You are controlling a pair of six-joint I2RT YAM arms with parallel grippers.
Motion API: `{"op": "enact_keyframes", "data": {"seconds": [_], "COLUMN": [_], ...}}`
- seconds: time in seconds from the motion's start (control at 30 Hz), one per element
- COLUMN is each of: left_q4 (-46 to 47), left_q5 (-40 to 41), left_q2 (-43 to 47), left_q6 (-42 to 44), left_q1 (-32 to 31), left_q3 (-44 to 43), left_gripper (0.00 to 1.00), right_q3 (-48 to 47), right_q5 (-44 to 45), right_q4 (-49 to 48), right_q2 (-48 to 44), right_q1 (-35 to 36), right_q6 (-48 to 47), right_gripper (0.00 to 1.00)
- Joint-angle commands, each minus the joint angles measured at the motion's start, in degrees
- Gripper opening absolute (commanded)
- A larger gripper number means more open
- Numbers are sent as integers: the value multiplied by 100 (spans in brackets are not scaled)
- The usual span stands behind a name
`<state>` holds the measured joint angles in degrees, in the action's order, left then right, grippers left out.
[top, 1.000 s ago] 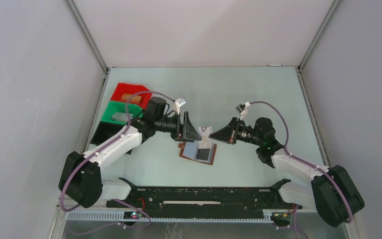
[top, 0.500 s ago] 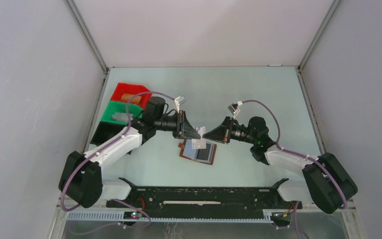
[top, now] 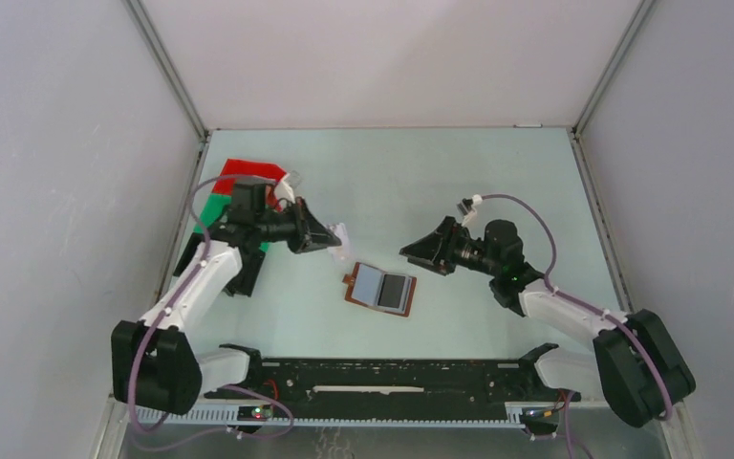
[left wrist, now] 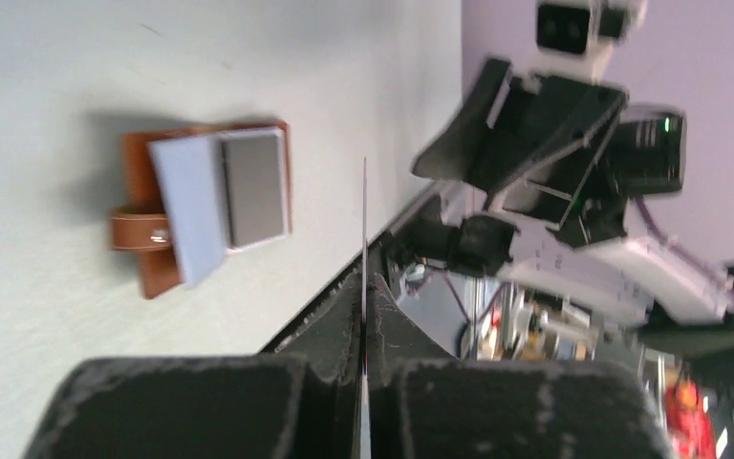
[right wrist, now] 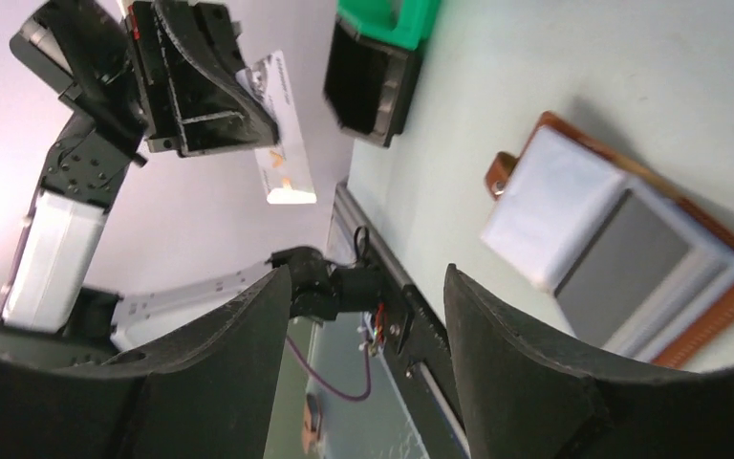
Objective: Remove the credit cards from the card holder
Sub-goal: Place the credit card in the storage box.
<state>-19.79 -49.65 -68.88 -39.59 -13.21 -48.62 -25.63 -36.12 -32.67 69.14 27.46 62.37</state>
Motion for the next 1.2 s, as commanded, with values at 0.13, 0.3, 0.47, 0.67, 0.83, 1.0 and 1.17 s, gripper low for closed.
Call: {"op": "enact_keyframes", "data": {"seconds": [0.13, 0.3, 0.47, 0.67, 0.83, 1.0, 1.17], "left_q4": [-1652, -1705, -1887, -1607, -1382, -936, -718], "left_q5": [963, 1520, 2587, 3039, 2970, 2866, 2971], "left_q2": [-303, -1075, -1841, -2500, -3078, -3445, -3614], "left_q6": [762, 793, 875, 617, 525, 314, 206], "left_q1": [1974, 2940, 3342, 3555, 3637, 3669, 3670], "left_q3": [-1056, -1538, -2173, -2643, -2923, -2907, -2882], "left_gripper": [0, 0, 0, 0, 0, 0, 2], "right_q3": [-151, -145, -127, -78, 11, 94, 146], "right_q5": [624, 607, 507, 366, 351, 380, 412], "right_q4": [1876, 2278, 2406, 2410, 2461, 2562, 2622], "right_q2": [-797, -999, -1040, -1050, -1175, -1341, -1482], "right_q1": [-425, -559, -652, -791, -849, -930, -994], "right_q6": [-930, -1105, -1188, -1192, -1194, -1206, -1192], "right_gripper": [69, 69, 69, 68, 69, 68, 69]}}
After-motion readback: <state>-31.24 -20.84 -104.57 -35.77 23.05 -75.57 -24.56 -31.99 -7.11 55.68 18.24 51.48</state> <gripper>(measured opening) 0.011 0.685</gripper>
